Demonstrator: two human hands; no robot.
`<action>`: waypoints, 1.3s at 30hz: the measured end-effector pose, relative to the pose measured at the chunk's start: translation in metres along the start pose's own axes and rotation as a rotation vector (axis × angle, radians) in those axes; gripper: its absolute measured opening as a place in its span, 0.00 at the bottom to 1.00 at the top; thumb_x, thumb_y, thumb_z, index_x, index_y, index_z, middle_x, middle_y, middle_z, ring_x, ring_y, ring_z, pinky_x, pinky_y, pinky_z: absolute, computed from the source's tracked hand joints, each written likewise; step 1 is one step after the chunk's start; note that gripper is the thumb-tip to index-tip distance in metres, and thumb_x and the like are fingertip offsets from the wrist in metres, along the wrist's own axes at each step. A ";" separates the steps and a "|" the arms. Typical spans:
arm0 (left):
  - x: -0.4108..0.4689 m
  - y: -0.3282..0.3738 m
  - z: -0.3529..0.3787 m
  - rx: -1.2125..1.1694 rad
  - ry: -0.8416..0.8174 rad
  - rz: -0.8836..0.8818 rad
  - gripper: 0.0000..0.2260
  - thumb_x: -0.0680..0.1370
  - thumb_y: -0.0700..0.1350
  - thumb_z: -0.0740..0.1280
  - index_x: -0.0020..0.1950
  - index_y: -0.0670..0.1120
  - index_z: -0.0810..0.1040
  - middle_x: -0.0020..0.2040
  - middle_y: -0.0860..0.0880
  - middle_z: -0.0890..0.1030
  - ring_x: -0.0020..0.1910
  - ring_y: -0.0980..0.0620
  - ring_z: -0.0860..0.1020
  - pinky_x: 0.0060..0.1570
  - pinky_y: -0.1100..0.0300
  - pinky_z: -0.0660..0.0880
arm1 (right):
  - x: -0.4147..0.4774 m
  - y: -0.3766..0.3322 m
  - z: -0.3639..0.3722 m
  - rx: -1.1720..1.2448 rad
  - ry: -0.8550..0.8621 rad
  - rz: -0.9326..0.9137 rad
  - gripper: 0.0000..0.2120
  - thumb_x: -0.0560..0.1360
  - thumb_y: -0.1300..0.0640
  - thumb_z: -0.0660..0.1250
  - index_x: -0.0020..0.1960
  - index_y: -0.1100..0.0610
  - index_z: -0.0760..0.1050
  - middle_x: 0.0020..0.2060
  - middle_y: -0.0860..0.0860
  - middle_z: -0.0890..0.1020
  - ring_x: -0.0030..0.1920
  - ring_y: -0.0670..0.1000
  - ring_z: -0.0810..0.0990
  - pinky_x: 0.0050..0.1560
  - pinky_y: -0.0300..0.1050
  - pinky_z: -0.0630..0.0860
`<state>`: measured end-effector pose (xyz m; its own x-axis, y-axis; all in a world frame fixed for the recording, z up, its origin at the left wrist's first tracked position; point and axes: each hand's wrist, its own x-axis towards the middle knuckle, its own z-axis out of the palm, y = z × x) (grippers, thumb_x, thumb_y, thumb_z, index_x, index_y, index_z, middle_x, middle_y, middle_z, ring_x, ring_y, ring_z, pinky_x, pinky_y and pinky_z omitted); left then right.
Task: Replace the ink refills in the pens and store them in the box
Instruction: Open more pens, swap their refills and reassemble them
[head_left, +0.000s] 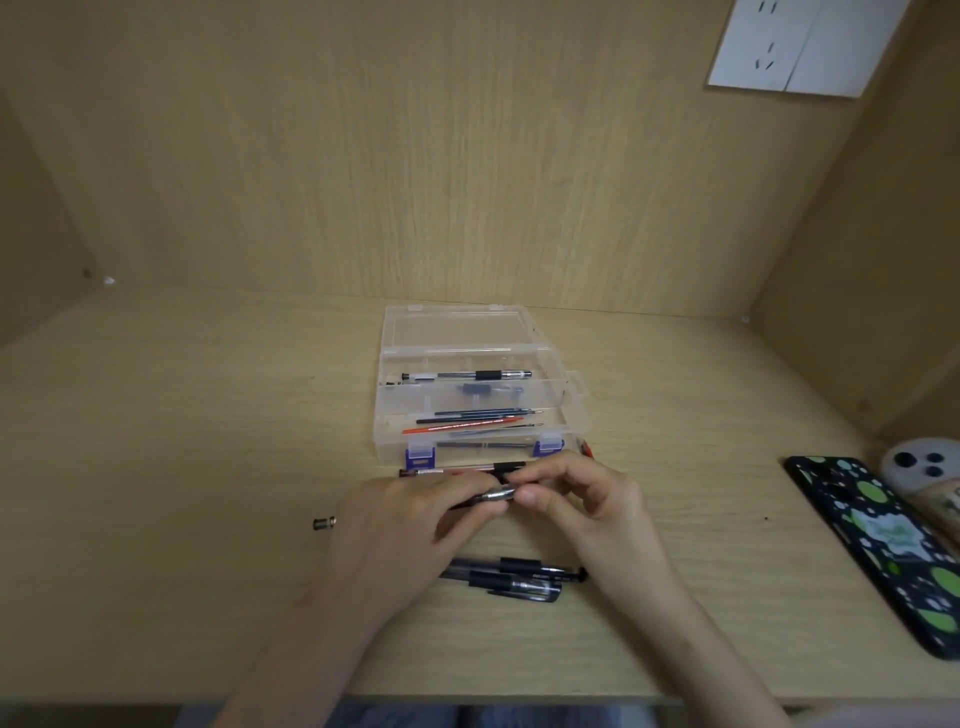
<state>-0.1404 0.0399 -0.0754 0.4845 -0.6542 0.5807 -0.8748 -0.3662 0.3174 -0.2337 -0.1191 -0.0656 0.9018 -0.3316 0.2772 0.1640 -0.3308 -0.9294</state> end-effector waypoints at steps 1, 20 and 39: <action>0.000 0.000 0.000 -0.015 0.006 0.000 0.13 0.76 0.60 0.59 0.50 0.57 0.80 0.38 0.61 0.82 0.32 0.63 0.78 0.28 0.62 0.74 | 0.000 -0.001 0.000 -0.004 0.003 0.000 0.07 0.70 0.65 0.72 0.43 0.53 0.82 0.39 0.46 0.85 0.40 0.40 0.80 0.46 0.31 0.72; -0.003 -0.005 0.006 -0.141 -0.062 -0.071 0.10 0.73 0.61 0.59 0.49 0.58 0.70 0.42 0.61 0.80 0.41 0.63 0.78 0.38 0.61 0.74 | 0.002 0.021 -0.007 -0.275 -0.040 -0.110 0.15 0.66 0.41 0.70 0.49 0.45 0.81 0.44 0.39 0.80 0.52 0.43 0.73 0.54 0.30 0.65; -0.002 -0.003 0.003 -0.251 0.020 0.031 0.18 0.77 0.60 0.59 0.47 0.50 0.83 0.43 0.60 0.83 0.41 0.64 0.79 0.40 0.63 0.75 | -0.001 0.021 -0.005 -0.294 0.017 -0.306 0.07 0.71 0.52 0.70 0.44 0.54 0.84 0.39 0.44 0.83 0.45 0.43 0.75 0.50 0.32 0.68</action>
<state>-0.1389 0.0396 -0.0797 0.4596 -0.6486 0.6067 -0.8641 -0.1687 0.4743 -0.2327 -0.1301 -0.0840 0.8217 -0.1928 0.5363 0.3004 -0.6532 -0.6951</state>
